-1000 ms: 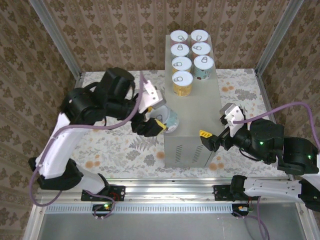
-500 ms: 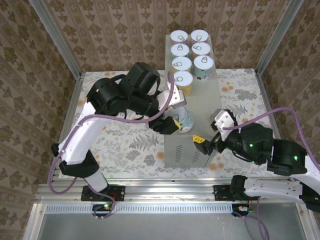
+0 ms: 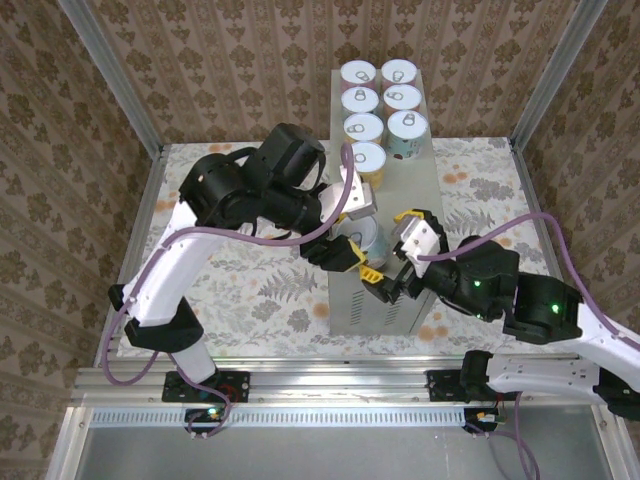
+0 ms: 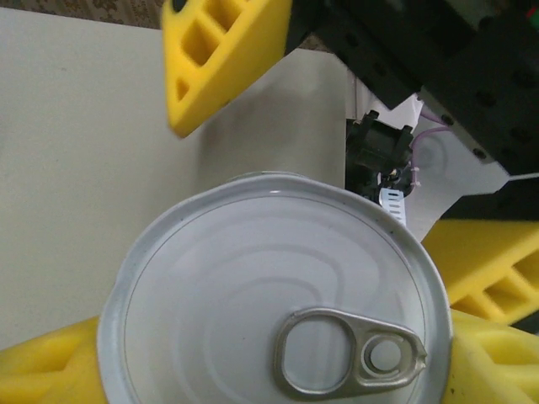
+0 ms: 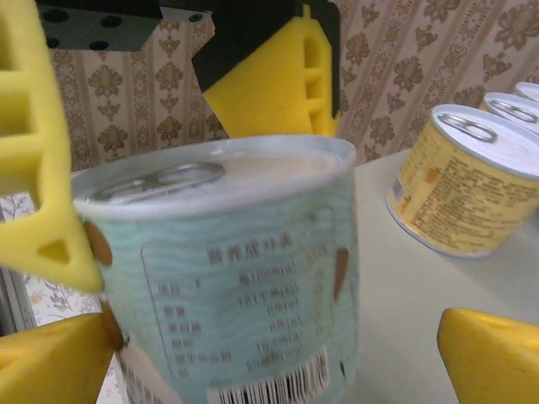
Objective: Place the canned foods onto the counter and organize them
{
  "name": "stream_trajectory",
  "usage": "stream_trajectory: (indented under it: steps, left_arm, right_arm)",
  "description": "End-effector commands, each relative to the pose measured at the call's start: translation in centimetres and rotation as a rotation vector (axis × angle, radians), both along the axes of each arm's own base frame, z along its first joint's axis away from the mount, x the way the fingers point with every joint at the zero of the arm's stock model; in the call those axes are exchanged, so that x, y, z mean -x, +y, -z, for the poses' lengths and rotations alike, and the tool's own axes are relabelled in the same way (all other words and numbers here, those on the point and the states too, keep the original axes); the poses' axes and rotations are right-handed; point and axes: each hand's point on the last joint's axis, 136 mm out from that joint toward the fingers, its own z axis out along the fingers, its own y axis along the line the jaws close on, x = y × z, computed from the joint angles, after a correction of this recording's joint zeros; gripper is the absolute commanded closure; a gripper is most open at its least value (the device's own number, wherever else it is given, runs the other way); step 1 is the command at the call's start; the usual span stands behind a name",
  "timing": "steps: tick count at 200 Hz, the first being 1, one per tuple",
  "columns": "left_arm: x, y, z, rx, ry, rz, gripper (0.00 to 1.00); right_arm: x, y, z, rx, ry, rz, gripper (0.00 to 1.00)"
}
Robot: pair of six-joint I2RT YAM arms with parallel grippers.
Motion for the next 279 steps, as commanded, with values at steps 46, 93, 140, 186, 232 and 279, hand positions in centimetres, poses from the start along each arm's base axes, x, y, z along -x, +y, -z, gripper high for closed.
stream_trajectory:
  steps: [46,93,140,186,232,279]
  left_arm:
    - [2.0,0.8,-1.8,0.068,-0.02,0.081,0.47]
    - [2.3,0.8,-2.0,0.085,-0.024,0.101,0.46]
    - [2.6,0.9,-2.9,0.139,-0.032,0.105,0.3]
    - [1.6,1.3,-3.6,0.212,-0.055,0.044,0.05]
    - [0.9,1.3,-4.3,0.322,-0.024,0.002,0.0]
    - [-0.7,0.0,-3.5,0.368,0.006,-0.053,0.0]
  right_arm:
    - [-0.4,2.2,-0.8,-0.018,-0.034,-0.033,0.09]
    - [0.0,2.4,-1.5,-0.073,-0.031,-0.058,0.29]
    - [0.5,2.2,-2.5,-0.149,-0.033,-0.077,0.37]
    - [0.2,1.8,-2.9,-0.242,-0.031,-0.045,0.37]
    - [-0.4,1.4,-2.7,-0.314,-0.033,0.001,0.38]
    - [-1.4,1.0,-2.4,-0.4,-0.023,0.072,0.38]
